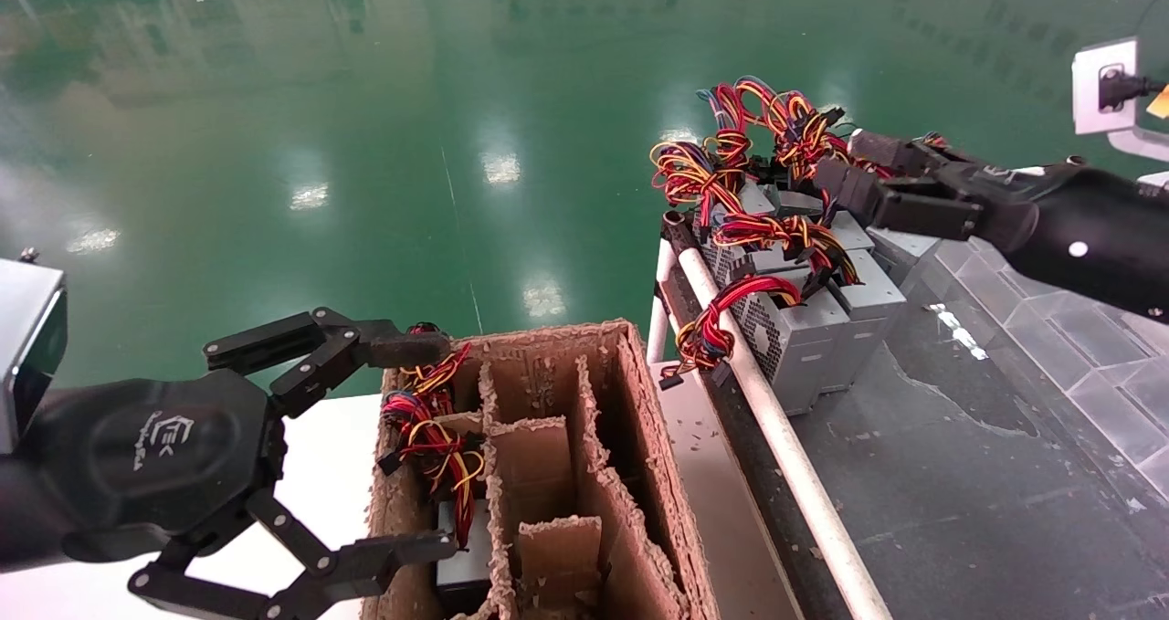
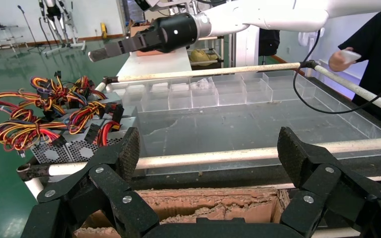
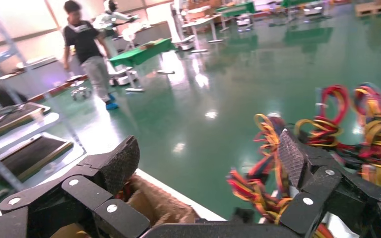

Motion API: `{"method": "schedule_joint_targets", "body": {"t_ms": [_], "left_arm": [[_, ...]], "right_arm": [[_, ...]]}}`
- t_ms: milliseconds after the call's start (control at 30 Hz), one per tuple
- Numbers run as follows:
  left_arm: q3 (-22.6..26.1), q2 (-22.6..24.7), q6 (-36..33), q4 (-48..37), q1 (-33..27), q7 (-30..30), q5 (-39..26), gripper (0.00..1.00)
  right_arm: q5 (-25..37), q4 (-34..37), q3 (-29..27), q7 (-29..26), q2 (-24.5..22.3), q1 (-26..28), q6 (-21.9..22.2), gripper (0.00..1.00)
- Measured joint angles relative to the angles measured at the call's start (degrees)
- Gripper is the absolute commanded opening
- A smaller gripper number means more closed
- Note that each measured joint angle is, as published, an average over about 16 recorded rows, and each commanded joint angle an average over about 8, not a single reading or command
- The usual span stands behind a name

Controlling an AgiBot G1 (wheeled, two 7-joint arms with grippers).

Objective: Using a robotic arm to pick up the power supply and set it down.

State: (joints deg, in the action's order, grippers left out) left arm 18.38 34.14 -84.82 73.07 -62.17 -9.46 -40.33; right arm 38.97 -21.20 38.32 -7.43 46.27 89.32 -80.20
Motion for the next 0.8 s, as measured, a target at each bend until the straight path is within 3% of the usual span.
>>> {"method": "schedule_joint_targets", "body": {"t_ms": [567, 800], "left_arm": [[0.03, -0.01, 0.01, 0.0, -0.01, 0.02, 0.02, 1.0], [0.04, -0.01, 0.01, 0.0, -0.01, 0.02, 0.02, 1.0]], "right_arm": [[1.13, -20.54, -8.74, -1.3, -4.41, -10.88, -2.15, 1.0], [1.37, -24.76, -10.54, -1.57, -5.32, -13.12, -2.6, 1.0]]}}
